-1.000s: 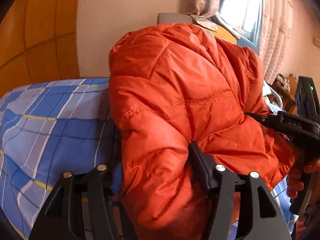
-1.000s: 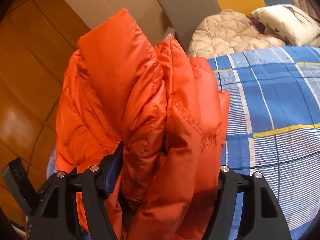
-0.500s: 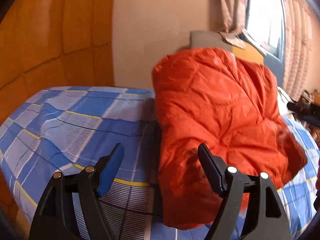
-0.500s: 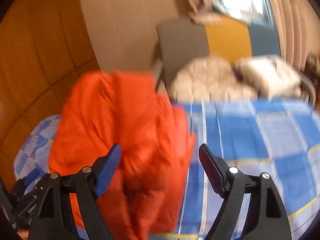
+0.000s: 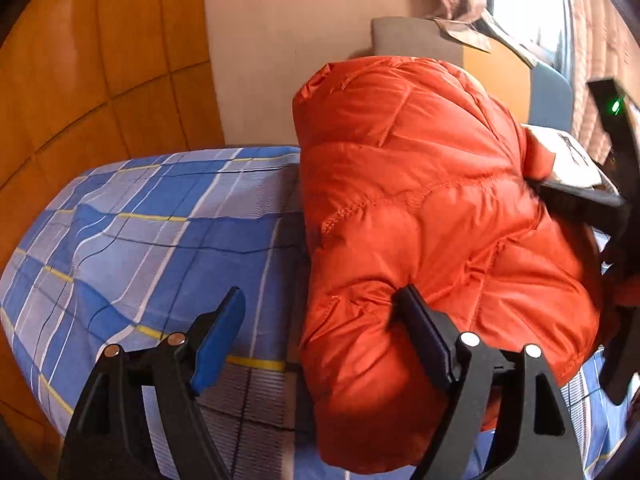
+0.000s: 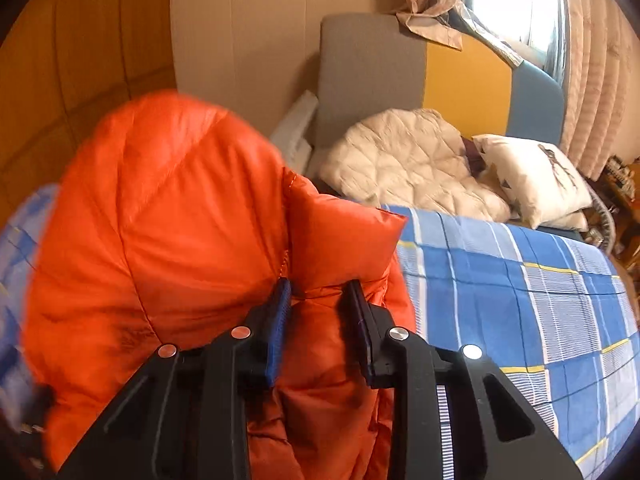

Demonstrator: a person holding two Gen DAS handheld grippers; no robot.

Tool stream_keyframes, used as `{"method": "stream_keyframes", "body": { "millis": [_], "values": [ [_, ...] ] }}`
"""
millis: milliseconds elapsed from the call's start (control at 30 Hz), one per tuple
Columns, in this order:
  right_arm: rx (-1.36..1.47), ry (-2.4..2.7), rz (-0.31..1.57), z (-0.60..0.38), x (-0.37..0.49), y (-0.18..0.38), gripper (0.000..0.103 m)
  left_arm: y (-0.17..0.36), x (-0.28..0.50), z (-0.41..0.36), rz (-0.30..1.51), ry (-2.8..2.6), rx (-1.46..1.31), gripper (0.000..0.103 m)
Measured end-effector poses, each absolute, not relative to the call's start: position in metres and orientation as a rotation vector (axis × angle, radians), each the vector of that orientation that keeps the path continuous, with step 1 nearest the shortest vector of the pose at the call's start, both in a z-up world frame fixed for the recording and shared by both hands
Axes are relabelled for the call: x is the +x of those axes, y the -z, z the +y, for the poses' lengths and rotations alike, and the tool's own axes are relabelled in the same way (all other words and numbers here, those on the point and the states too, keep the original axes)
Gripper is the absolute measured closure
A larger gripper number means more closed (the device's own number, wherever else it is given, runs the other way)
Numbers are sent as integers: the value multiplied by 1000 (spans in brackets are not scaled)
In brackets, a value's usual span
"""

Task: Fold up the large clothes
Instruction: 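Lower the jacket bundle onto the bed and open the right tool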

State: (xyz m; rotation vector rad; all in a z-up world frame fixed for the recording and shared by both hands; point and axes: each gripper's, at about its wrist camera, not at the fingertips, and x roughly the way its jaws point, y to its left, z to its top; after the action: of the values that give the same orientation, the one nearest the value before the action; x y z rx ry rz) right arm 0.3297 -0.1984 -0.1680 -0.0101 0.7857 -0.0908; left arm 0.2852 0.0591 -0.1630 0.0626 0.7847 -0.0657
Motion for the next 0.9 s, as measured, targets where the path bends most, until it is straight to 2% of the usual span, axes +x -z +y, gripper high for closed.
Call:
{"method": "stream_keyframes", "body": {
  "millis": [233, 300, 367, 533, 900],
  "values": [
    [71, 76, 804, -216, 320, 173, 73, 166, 284, 60, 811, 91, 15, 20],
    [84, 78, 787, -216, 311, 164, 66, 166, 280, 64, 822, 84, -11, 19],
    [91, 80, 761, -214, 298, 155, 46, 164, 275, 66, 822, 72, -18, 15],
    [26, 40, 713, -199, 263, 139, 46, 161, 257, 72, 804, 40, -35, 3],
    [15, 4, 700, -174, 207, 132, 46, 152, 213, 72, 769, 30, 18, 2]
  ]
}}
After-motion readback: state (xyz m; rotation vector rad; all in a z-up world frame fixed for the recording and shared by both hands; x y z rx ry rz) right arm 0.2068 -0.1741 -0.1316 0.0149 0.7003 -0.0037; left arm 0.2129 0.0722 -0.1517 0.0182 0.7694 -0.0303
